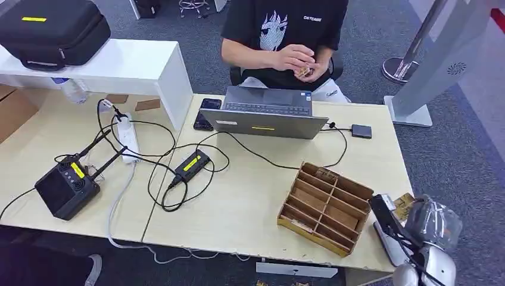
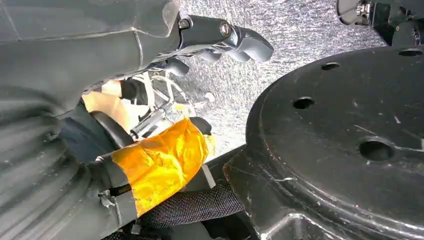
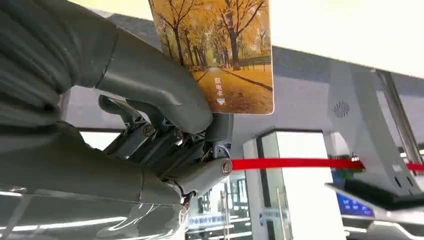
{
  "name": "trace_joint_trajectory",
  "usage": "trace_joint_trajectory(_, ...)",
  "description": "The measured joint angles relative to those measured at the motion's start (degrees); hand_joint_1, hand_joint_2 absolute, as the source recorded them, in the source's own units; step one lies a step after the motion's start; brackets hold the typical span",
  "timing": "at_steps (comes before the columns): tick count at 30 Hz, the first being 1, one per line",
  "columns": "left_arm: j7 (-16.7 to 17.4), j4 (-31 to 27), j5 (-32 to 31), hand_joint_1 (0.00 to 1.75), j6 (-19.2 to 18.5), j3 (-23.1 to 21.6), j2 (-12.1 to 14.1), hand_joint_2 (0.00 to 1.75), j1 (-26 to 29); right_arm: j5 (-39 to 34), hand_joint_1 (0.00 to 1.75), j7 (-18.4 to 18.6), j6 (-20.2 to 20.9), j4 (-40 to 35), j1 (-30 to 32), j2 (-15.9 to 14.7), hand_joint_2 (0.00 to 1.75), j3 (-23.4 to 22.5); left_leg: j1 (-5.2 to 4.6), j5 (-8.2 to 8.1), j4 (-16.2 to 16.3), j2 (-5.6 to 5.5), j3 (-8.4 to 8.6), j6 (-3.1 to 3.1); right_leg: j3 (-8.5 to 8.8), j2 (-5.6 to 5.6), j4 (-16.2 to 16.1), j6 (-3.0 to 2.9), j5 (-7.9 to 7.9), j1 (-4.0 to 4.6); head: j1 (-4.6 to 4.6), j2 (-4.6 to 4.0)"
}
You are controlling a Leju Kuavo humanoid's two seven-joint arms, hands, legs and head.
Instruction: Pass the card to the sensor for recognition and then transmit it.
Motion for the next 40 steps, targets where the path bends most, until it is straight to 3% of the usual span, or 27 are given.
trace_joint_trajectory(6,0.11,0.04,1.07,0.00,0.02,-0.35,-0.11,1.75,0.01,1.90,1.75,1.88,4.98,0.68,0.09,-0.22,1.75,1.94,0.00,0.00,0.00,0.00,0.01,0.00,-0.01,0.00,0.00,0.00,0.00,0.00,0.00,0.00)
trace_joint_trajectory(12,0.11,0.22,1.62,0.00,0.02,-0.72,-0.13,1.75,0.02,1.88,1.75,2.36,5.81,1.18,0.11,-0.42,1.75,3.43,0.00,0.00,0.00,0.00,0.00,0.00,-0.01,0.00,0.00,0.00,0.00,0.00,0.00,0.00)
trace_joint_trajectory(17,-0.02,0.33,2.07,0.00,0.02,-0.81,-0.26,1.75,0.09,-0.04,1.75,0.57,0.84,-0.72,0.85,-0.44,1.75,4.50,0.00,0.00,0.00,-0.01,-0.01,0.00,-0.01,0.00,0.00,0.00,0.00,0.00,0.00,0.00)
trace_joint_trajectory(19,-0.15,0.37,2.40,0.00,0.07,-0.83,-0.31,1.75,0.13,-1.49,1.75,-0.70,-2.11,-3.44,1.77,-0.15,1.75,5.27,0.00,0.00,0.00,-0.01,-0.01,0.00,-0.01,-0.01,0.00,0.00,0.00,0.00,-0.02,0.00)
trace_joint_trajectory(26,-0.33,0.46,2.78,0.00,0.70,-0.96,-0.61,1.75,0.17,-3.54,1.75,-3.35,-6.65,-14.80,3.81,1.03,1.75,9.60,0.00,0.00,-0.01,0.01,-0.02,0.00,-0.01,0.00,0.01,0.00,0.00,0.01,0.00,0.00)
trace_joint_trajectory(30,-0.07,0.46,2.36,0.00,0.41,-1.84,-0.39,1.75,0.01,-4.48,1.75,-3.63,-4.55,-20.02,1.53,0.79,1.75,15.15,0.00,0.01,-0.03,0.16,0.03,-0.01,-0.01,0.09,0.03,-0.02,0.03,0.01,0.00,0.00)
trace_joint_trajectory(34,0.11,0.46,1.29,0.00,-0.54,-3.01,0.19,1.75,-0.31,-4.59,1.75,-3.85,-1.26,-20.44,-3.71,-0.43,1.75,21.23,0.00,0.12,-0.03,0.18,-0.01,0.01,-0.01,0.12,0.05,-0.01,0.13,0.01,0.00,0.00)
trace_joint_trajectory(38,0.52,0.46,-0.53,0.00,-2.82,-4.77,1.36,1.75,-1.25,-6.54,1.75,-4.55,5.50,-14.94,-14.51,-1.49,1.75,28.33,0.03,0.24,-0.03,0.34,0.01,-0.07,-0.14,0.29,0.08,-0.06,0.28,0.03,-0.02,0.00)
trace_joint_trajectory(40,0.55,0.46,-0.83,0.00,-3.41,-5.33,1.79,1.75,-1.45,-6.62,1.75,-4.22,6.40,-12.24,-18.36,-1.68,1.75,31.11,0.06,0.31,-0.03,0.20,0.02,-0.03,-0.20,0.21,0.08,-0.06,0.28,0.03,0.00,0.00)
